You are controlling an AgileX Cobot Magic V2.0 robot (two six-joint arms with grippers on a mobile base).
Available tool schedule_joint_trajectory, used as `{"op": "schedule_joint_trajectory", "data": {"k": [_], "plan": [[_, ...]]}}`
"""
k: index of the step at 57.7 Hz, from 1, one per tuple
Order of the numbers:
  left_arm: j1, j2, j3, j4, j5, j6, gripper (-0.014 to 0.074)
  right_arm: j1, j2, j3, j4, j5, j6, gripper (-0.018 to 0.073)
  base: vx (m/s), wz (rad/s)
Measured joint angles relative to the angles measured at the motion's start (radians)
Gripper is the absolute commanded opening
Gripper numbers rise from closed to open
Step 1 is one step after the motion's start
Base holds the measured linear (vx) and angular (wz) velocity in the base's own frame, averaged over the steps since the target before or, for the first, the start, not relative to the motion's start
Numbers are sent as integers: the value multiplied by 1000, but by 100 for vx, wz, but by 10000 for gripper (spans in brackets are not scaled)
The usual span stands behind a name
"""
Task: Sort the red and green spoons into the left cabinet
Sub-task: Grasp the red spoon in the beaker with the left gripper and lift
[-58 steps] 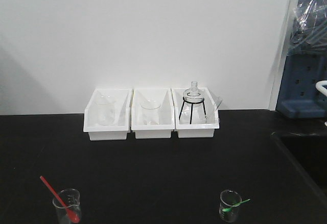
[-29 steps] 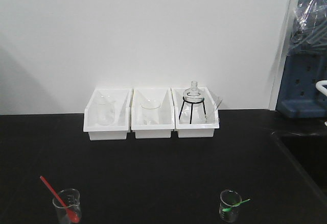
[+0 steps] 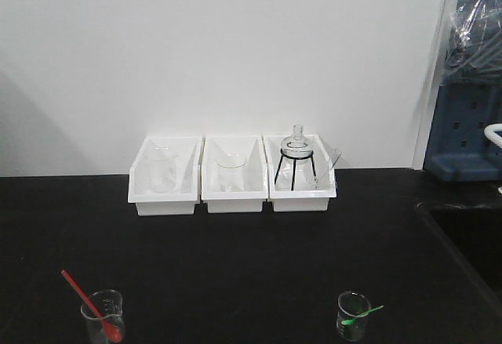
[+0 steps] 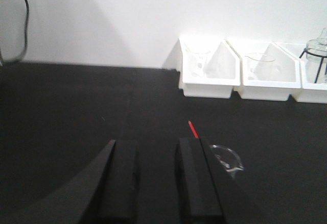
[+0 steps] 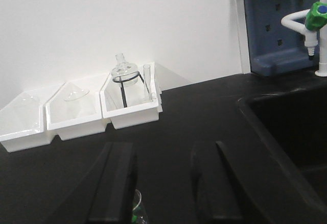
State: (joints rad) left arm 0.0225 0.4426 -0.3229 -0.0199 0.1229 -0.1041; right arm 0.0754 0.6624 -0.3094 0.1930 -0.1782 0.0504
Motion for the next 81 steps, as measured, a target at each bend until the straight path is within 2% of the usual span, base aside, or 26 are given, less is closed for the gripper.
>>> {"op": "schedule_joint_trajectory", "data": {"k": [4, 11, 28, 34, 38, 42, 49, 52, 55, 61, 66, 81], "plan": [[0, 51, 0, -53, -6, 0, 369, 0, 22, 2, 0, 0, 0, 347, 0, 0], [0, 147, 0, -85, -52, 0, 400, 0, 54, 2, 1, 0, 0, 347, 0, 0], [0, 458, 0, -96, -324, -3, 489, 0, 172, 2, 1, -21, 0, 377, 0, 0], [-11, 557, 0, -93, -410, -40, 490, 0, 240, 2, 0, -55, 0, 410, 0, 0], [-25, 614, 0, -64, -472, -79, 490, 0, 284, 2, -13, -87, 0, 424, 0, 0], [-42, 673, 0, 2, -565, -150, 490, 0, 327, 2, -34, -129, 0, 426, 0, 0], [-61, 801, -23, 186, -727, -272, 490, 0, 394, 2, -86, -208, 0, 426, 0, 0], [-62, 870, -41, 250, -790, -281, 490, 0, 416, 2, -100, -236, 0, 426, 0, 0], [-62, 934, -61, 279, -856, -267, 490, 0, 429, 2, -111, -255, 0, 426, 0, 0], [-62, 1054, -105, 280, -956, -196, 490, 0, 439, 2, -122, -263, 0, 426, 0, 0], [-62, 1152, -142, 259, -1022, -168, 490, 0, 439, 2, -124, -265, 0, 426, 0, 0], [-62, 1325, -225, 226, -1126, -256, 490, 0, 439, 2, -124, -265, 0, 426, 0, 0]]}}
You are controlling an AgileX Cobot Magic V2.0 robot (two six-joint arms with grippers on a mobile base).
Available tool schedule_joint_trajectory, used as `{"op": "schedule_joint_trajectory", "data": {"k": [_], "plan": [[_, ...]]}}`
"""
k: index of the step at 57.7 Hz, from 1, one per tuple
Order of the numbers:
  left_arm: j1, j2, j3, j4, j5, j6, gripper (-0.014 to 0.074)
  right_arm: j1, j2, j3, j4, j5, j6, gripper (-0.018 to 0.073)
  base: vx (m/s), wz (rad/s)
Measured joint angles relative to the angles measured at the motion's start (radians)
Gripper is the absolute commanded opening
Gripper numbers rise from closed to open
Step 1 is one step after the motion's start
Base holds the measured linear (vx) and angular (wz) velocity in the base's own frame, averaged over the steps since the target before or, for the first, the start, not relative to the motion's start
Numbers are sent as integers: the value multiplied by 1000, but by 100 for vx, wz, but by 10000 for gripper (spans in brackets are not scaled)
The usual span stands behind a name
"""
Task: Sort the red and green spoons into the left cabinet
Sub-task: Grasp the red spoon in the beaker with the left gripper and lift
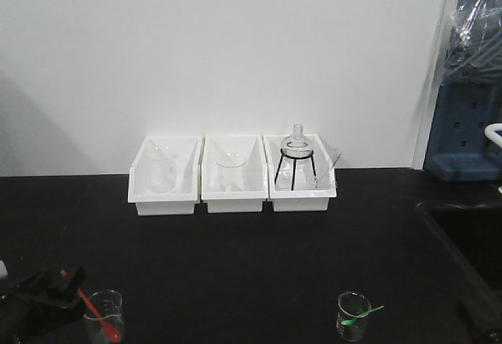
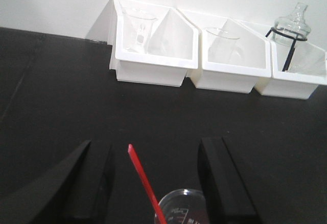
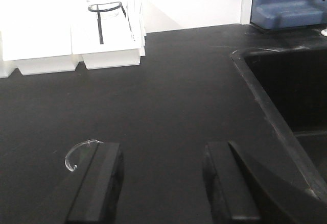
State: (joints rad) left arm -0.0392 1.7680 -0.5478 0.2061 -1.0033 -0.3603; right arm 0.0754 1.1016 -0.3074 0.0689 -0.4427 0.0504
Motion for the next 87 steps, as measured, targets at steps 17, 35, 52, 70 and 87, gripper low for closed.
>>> {"op": "schedule_joint_trajectory", "data": {"k": [17, 35, 52, 70, 87], "plan": [[0, 91, -83, -1, -20, -55, 490, 0, 0, 0, 0, -1, 0, 426, 0, 0], [0, 162, -101, -1, -20, -77, 485, 0, 0, 0, 0, -1, 0, 426, 0, 0], [0, 168, -101, 1, -30, -117, 345, 0, 0, 0, 0, -1, 0, 424, 0, 0], [0, 168, -102, 1, -125, -129, 40, 0, 0, 0, 0, -1, 0, 424, 0, 0], [0, 150, -103, 1, -126, -129, -8, 0, 0, 0, 0, -1, 0, 424, 0, 0]]}}
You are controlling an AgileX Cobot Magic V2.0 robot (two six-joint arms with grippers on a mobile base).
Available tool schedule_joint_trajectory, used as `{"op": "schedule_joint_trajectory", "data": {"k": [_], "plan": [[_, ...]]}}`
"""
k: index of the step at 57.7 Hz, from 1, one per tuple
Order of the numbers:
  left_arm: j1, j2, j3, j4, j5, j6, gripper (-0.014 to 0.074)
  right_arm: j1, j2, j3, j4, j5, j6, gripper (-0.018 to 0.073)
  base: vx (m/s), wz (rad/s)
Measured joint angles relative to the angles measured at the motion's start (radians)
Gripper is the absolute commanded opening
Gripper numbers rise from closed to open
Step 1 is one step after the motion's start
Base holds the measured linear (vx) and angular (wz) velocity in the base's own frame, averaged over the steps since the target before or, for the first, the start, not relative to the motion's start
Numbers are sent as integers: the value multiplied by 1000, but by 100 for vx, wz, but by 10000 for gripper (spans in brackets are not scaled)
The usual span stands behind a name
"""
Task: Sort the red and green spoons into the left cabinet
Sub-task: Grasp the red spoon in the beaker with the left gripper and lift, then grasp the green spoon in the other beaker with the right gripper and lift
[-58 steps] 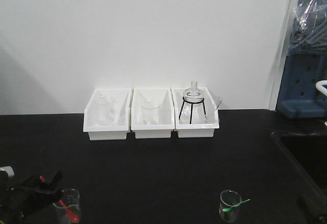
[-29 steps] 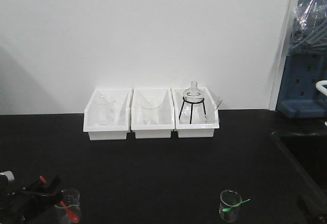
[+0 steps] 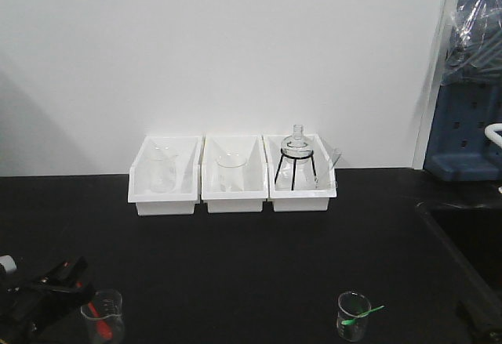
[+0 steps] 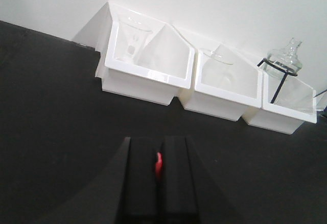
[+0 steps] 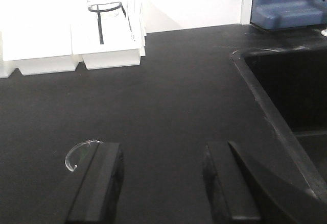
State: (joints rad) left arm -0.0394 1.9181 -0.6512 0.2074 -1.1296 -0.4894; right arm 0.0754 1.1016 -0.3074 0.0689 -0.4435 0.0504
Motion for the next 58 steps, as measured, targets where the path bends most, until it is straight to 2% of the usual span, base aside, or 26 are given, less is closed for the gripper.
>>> {"op": "schedule_joint_trajectory", "data": {"k": [16, 23, 31, 40, 48, 58], "plan": [[-1, -123, 0, 0, 0, 0, -6, 0, 0, 0, 0, 0, 0, 424, 0, 0], [-2, -198, 0, 4, 41, 0, -6, 0, 0, 0, 0, 0, 0, 424, 0, 0], [-2, -291, 0, 27, 97, 0, -6, 0, 0, 0, 0, 0, 0, 424, 0, 0], [-2, -383, 0, 58, 108, 0, -6, 0, 44, 0, -4, -20, 0, 424, 0, 0], [-2, -415, 0, 89, 122, 0, -6, 0, 170, 0, -59, -131, 13, 424, 0, 0], [-2, -415, 3, 111, 179, 0, -6, 0, 360, -2, -280, -430, 88, 424, 0, 0]]}}
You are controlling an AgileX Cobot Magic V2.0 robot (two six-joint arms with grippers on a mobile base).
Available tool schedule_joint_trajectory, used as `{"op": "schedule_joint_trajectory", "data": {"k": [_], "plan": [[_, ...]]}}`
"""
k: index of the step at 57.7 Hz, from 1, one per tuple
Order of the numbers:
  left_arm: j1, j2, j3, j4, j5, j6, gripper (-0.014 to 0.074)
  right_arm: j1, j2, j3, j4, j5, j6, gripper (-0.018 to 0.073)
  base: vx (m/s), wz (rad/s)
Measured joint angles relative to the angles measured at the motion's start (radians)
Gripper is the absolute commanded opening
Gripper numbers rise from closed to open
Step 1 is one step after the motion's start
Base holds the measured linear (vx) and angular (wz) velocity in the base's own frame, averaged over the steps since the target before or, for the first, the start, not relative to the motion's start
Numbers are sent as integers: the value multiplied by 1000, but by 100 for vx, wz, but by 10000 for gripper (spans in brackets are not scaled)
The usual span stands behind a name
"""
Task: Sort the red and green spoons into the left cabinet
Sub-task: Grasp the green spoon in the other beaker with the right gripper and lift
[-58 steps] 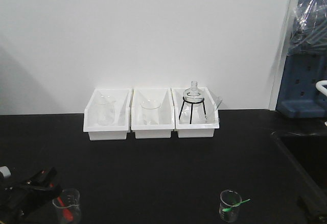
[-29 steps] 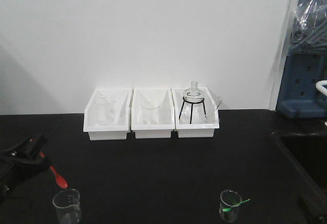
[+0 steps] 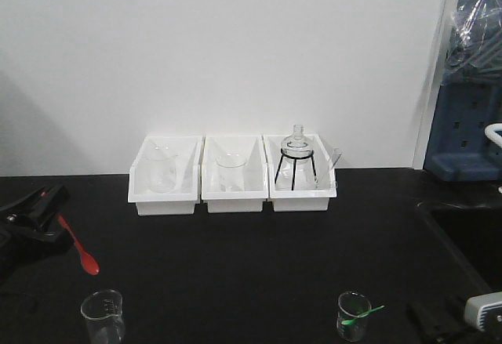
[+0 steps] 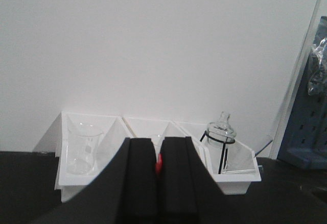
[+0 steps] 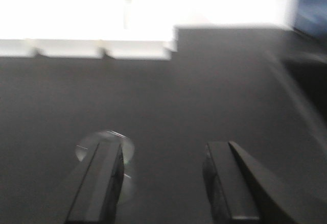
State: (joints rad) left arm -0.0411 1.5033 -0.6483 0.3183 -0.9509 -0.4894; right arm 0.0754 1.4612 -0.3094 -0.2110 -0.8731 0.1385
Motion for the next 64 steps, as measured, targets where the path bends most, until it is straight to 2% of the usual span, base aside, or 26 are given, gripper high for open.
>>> {"op": "schedule_joint_trajectory", "data": {"k": [7, 13, 40, 64], "plan": [[0, 0, 0, 1, 11, 0, -6, 0, 136, -2, -106, -180, 14, 424, 0, 0], [-2, 0, 0, 1, 13, 0, -6, 0, 222, -8, -121, -242, 14, 424, 0, 0], [-5, 0, 0, 1, 16, 0, -6, 0, 382, -161, -134, -259, -8, 424, 0, 0], [-5, 0, 0, 1, 16, 0, -6, 0, 463, -213, -148, -260, -4, 424, 0, 0]]}}
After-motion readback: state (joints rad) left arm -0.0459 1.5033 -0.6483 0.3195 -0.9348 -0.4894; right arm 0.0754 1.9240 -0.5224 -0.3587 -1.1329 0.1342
